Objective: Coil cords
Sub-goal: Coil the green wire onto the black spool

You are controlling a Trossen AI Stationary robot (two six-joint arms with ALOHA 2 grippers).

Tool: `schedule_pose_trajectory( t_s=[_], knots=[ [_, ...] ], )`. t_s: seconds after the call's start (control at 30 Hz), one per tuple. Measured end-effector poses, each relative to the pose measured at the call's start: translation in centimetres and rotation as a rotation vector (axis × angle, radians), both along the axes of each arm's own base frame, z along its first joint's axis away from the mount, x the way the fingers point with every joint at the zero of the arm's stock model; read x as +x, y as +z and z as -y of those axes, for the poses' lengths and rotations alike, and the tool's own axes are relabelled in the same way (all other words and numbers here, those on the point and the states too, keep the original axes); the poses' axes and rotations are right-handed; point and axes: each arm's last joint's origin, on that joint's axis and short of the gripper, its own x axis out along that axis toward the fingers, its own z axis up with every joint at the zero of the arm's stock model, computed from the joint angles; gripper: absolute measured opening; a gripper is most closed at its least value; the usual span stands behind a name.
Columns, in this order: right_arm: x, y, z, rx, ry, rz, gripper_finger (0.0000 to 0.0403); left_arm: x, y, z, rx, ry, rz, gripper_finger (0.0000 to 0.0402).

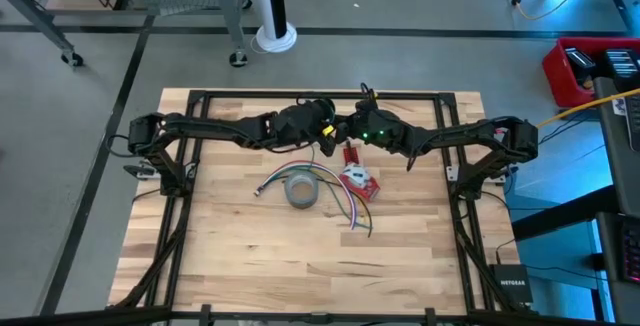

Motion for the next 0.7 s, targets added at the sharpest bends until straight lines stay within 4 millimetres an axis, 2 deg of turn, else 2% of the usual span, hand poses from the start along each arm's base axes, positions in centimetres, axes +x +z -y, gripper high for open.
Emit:
schedule_pose_trajectory(
  t_s=[0.27,0.5,0.7],
  knots=[
    [0.0,-0.2,-0.1,0.026,0.033,-0.004,0.0003,0.2,-0.6,0.0,-0.005,0.0,-0.02,0.0002],
    [0.1,-0.1,-0.2,0.027,0.059,0.013,0.0003,0.2,-0.9,0.9,0.025,-0.023,-0.088,0.0004],
    [0.1,0.5,-0.1,0.028,0.086,0.054,0.0003,0.5,-1.3,2.2,0.19,-0.031,-0.161,0.0005]
  ],
)
